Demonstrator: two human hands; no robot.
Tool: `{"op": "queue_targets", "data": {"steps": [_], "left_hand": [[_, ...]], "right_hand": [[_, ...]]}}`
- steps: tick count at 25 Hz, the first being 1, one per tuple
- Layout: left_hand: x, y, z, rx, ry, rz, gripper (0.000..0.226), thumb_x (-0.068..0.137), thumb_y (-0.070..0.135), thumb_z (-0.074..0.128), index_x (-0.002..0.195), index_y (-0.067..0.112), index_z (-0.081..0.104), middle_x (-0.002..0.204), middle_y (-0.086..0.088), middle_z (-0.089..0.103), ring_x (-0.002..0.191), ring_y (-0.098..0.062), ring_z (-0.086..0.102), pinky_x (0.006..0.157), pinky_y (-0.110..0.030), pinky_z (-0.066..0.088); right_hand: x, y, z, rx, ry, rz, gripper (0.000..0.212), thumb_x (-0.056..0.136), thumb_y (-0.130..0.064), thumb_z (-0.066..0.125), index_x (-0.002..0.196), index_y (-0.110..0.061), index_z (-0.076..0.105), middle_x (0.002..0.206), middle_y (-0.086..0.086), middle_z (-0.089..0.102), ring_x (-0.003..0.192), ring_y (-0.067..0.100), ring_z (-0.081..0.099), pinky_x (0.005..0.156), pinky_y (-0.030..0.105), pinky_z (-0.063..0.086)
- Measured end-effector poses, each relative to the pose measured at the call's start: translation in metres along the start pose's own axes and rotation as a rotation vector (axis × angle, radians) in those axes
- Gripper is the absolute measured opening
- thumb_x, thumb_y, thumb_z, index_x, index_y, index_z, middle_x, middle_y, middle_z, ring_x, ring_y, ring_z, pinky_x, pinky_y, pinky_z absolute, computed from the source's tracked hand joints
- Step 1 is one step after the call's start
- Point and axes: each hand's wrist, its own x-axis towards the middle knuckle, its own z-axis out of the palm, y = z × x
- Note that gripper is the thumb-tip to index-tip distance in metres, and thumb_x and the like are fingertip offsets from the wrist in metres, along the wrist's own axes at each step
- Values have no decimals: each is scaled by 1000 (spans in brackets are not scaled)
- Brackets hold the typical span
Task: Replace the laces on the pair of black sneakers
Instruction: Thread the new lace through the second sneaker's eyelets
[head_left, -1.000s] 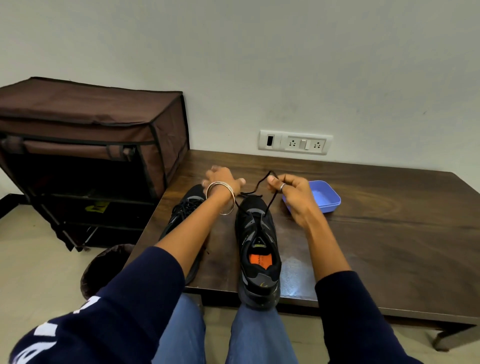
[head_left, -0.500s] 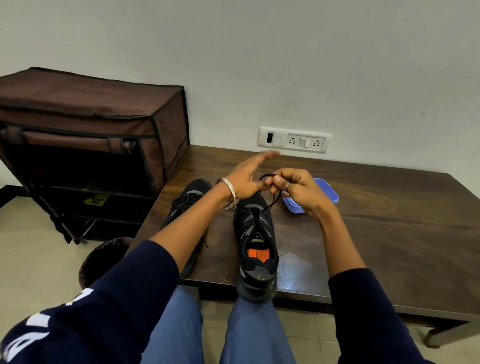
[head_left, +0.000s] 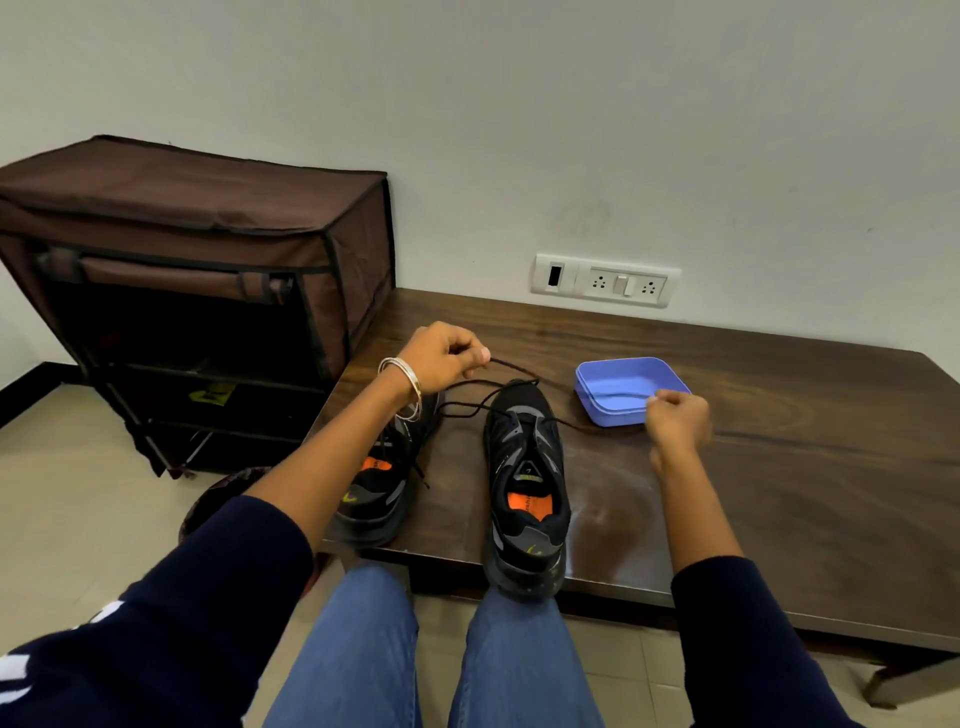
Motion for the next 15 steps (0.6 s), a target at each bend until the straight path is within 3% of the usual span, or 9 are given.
{"op": "queue_targets", "data": {"steps": [1, 3, 5, 7, 9, 10, 12, 15], "left_hand": [[0, 0, 4, 9, 19, -14, 11, 89, 26, 66, 80, 24, 72, 72, 2, 70, 65, -2, 61, 75, -24, 51], [0, 9, 16, 23, 29, -17, 10, 87, 29, 68, 83, 23, 74, 71, 0, 70, 65, -7, 59, 71, -23, 51], [1, 20, 28, 53, -1, 18, 11, 85, 32, 70, 83, 23, 75, 67, 3, 67, 61, -5, 56, 65, -17, 45], [1, 27, 34, 57, -19, 34, 12, 84, 33, 71, 83, 21, 74, 68, 5, 66, 58, 2, 53, 59, -8, 40], [-3, 27, 33, 17, -19, 16, 12, 84, 31, 71, 84, 19, 74, 68, 5, 67, 54, 6, 53, 56, -4, 39], [-5, 24, 31, -2, -24, 6, 12, 85, 29, 70, 85, 17, 74, 69, 6, 67, 54, 9, 54, 57, -3, 39], [-11, 13, 25, -18, -40, -16, 14, 90, 21, 66, 84, 11, 74, 68, 10, 65, 52, 13, 53, 56, -2, 38], [-16, -2, 25, -68, -70, -101, 13, 92, 9, 61, 92, 9, 74, 70, 10, 66, 53, 6, 57, 57, -10, 47]], "right_hand": [[-10, 1, 4, -122, -58, -152, 33, 90, -18, 64, 122, -12, 63, 119, 4, 63, 117, 27, 52, 98, 44, 42], [-30, -8, 14, -96, -355, -480, 41, 87, -25, 71, 127, -17, 61, 123, -1, 63, 120, 19, 53, 102, 41, 41], [-52, -25, 23, -86, -636, -643, 35, 83, -32, 75, 116, -24, 68, 108, -9, 70, 106, 7, 63, 95, 34, 47], [-58, -34, 29, -173, -722, -711, 19, 84, -28, 73, 103, -24, 73, 88, -11, 73, 88, 2, 68, 82, 27, 51], [-53, -34, 25, -104, -642, -678, 9, 89, -15, 68, 96, -13, 75, 77, -5, 71, 74, 5, 67, 70, 18, 52], [-49, -31, 18, -26, -557, -614, 9, 91, -11, 66, 92, -9, 74, 75, 0, 70, 72, 10, 66, 69, 20, 53], [-33, -18, 3, 65, -361, -479, 14, 91, -9, 64, 79, -9, 73, 72, 7, 69, 66, 17, 64, 73, 35, 56], [-16, 2, -7, 4, -194, -303, 26, 88, -12, 68, 63, -18, 68, 65, 4, 69, 64, 20, 65, 81, 44, 57]]}}
